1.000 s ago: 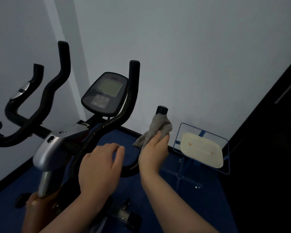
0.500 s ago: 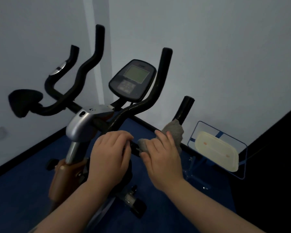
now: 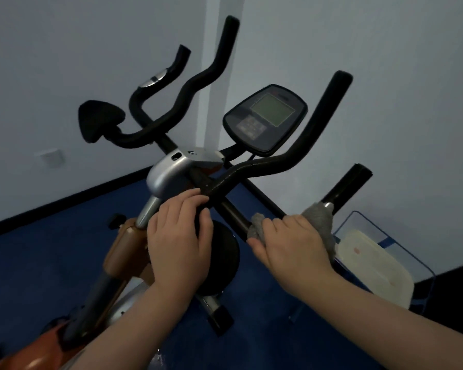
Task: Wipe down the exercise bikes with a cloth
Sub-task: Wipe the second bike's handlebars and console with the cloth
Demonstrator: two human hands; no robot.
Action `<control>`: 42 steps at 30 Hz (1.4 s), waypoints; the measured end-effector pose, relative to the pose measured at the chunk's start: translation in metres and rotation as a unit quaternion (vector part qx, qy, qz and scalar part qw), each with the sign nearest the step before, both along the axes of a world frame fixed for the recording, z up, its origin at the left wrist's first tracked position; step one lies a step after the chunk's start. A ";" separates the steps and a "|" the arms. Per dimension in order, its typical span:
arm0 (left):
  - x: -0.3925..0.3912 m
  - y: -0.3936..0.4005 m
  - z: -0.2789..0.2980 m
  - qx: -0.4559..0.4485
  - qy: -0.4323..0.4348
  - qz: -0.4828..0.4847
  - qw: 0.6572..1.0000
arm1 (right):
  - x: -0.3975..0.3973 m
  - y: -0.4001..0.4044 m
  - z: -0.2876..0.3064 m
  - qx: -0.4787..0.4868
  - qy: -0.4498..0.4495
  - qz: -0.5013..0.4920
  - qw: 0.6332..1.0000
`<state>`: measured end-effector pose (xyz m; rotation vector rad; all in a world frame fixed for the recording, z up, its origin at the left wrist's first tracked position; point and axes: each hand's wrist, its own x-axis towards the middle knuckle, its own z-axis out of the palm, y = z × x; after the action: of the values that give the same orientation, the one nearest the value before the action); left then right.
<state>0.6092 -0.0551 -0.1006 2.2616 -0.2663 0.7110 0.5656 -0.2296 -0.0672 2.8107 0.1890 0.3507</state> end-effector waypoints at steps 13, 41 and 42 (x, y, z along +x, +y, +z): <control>0.005 -0.004 -0.011 -0.070 0.000 0.051 0.996 | 0.033 0.002 -0.003 -0.036 0.138 0.105 0.984; 0.004 0.001 -0.010 -0.151 0.038 -0.001 0.988 | 0.025 -0.027 0.041 0.348 0.173 0.165 0.906; 0.005 0.002 -0.012 -0.165 0.040 -0.009 0.986 | 0.032 -0.025 0.047 0.374 0.144 0.159 0.902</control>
<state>0.6138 -0.0535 -0.1122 1.9643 -0.1190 0.6053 0.5975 -0.2542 -0.0203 3.5933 0.7237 0.0694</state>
